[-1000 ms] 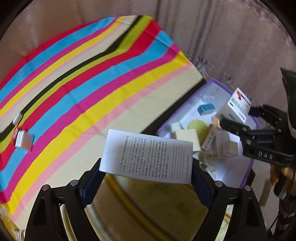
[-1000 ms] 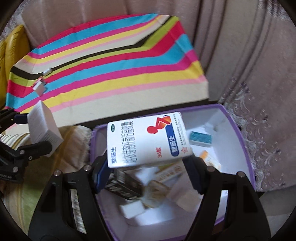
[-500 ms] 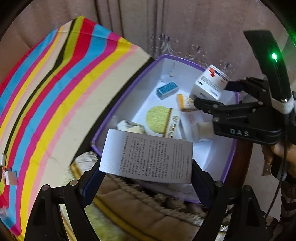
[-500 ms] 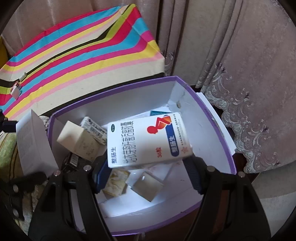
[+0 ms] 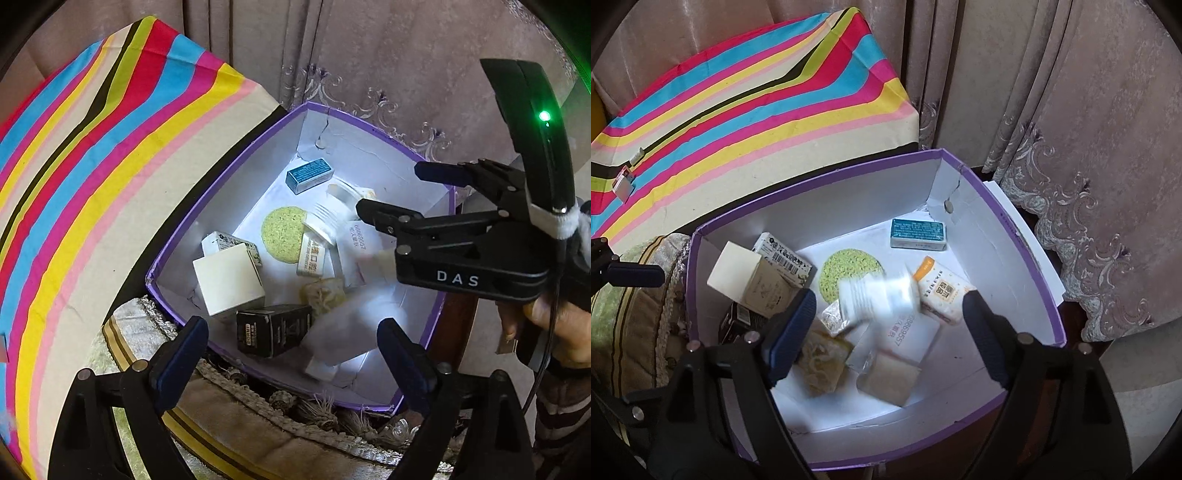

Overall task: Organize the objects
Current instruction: 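Carry both boxes into the purple-rimmed box and open both grippers, then move both grippers back over the red box and white cube on the table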

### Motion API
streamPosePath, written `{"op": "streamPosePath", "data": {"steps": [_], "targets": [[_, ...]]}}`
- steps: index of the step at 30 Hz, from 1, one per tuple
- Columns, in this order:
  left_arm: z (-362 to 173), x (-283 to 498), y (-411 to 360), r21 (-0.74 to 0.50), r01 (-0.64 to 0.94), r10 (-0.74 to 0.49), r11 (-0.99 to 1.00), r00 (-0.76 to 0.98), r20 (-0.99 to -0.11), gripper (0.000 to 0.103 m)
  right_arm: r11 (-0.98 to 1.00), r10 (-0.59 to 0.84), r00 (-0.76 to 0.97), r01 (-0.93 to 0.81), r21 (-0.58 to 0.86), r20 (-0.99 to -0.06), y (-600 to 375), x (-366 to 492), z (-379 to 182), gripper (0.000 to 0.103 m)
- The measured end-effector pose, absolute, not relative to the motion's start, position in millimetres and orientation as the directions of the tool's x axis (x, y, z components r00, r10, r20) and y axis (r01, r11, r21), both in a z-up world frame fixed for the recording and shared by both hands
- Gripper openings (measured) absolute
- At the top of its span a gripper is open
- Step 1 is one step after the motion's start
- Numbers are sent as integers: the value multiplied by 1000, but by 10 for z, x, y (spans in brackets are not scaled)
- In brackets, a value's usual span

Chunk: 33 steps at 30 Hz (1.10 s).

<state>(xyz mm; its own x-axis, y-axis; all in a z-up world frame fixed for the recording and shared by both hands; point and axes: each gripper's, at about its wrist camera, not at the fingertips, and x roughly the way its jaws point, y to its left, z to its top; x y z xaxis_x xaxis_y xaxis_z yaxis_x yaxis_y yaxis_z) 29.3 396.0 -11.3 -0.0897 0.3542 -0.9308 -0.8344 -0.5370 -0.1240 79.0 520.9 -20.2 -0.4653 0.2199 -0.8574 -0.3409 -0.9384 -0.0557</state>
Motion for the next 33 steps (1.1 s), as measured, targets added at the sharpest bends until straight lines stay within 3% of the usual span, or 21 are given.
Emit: {"op": "streamPosePath", "data": {"steps": [17,33], "targets": [[-3,-88,3561,-150,-734,358,-662,-135,-924,94,-958,157,-488,-286,-13,-859,4973,709,-152,87],[60,-878,1805,-155,-448,305,-881,-284,-909,94,-998,-55,-515,6,60,-856,3805,167,45,89]]}}
